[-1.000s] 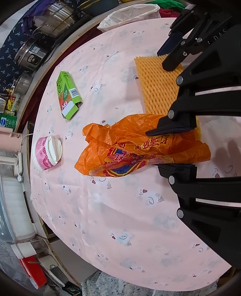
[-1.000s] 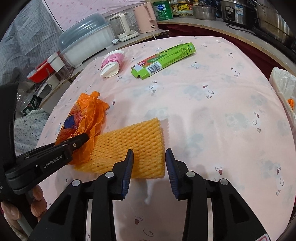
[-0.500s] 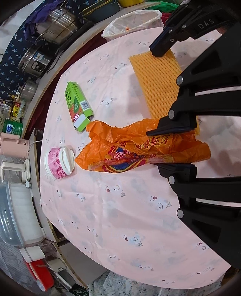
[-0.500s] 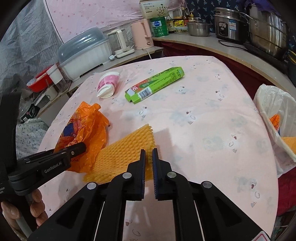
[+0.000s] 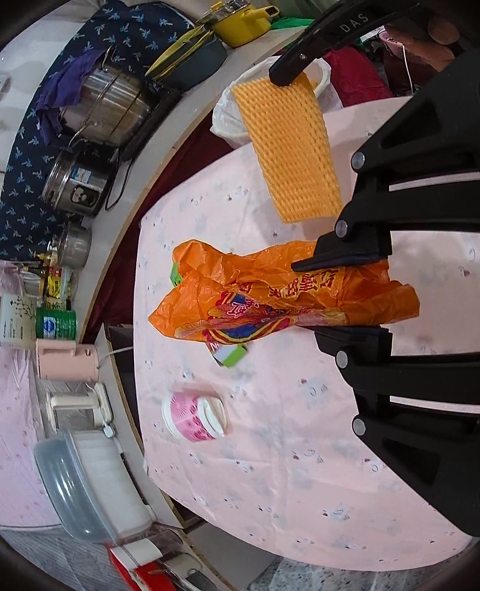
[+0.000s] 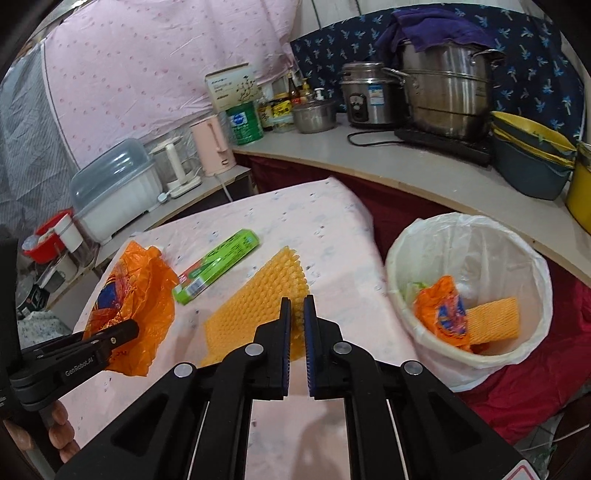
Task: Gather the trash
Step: 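Carry the orange bag and foam net with both grippers over the bin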
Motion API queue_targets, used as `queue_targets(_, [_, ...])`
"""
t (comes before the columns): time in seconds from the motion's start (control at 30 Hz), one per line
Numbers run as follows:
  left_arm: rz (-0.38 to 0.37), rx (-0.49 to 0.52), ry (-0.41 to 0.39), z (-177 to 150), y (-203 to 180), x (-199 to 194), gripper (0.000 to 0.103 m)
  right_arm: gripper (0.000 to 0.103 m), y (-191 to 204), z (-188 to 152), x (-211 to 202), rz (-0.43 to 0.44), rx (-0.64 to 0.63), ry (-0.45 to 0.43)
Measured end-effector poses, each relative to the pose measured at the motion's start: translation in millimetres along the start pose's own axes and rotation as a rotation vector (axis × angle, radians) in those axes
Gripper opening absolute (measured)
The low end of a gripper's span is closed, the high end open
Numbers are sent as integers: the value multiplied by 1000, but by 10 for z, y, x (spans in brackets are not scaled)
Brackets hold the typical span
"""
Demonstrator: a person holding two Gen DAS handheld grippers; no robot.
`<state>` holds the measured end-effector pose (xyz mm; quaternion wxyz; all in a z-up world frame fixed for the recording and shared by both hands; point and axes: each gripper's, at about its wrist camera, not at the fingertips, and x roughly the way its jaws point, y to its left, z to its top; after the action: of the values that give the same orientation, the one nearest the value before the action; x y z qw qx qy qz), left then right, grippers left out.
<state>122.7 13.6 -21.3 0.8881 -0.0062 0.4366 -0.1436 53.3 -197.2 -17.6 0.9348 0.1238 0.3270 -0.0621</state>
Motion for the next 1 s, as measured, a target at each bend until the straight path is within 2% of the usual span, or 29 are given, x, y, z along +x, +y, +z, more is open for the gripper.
queue_targets(0.3, [-120,138,-10,273,-968,73,23,7,-814,282,-346,-140,111,-116])
queue_targets(0.63, [-231,297,15,352,-1965,237,23,7,-1599,389,-610,-268,222,-188])
queue_targets(0.87, [-315,357,72,337,-2427,453,23,7,-2016,361,-690,-327,278,-198])
queue_targets(1.0, [-328,376,108,333,-2623,638,24,7,-2165,325,-688,-348,298,-194])
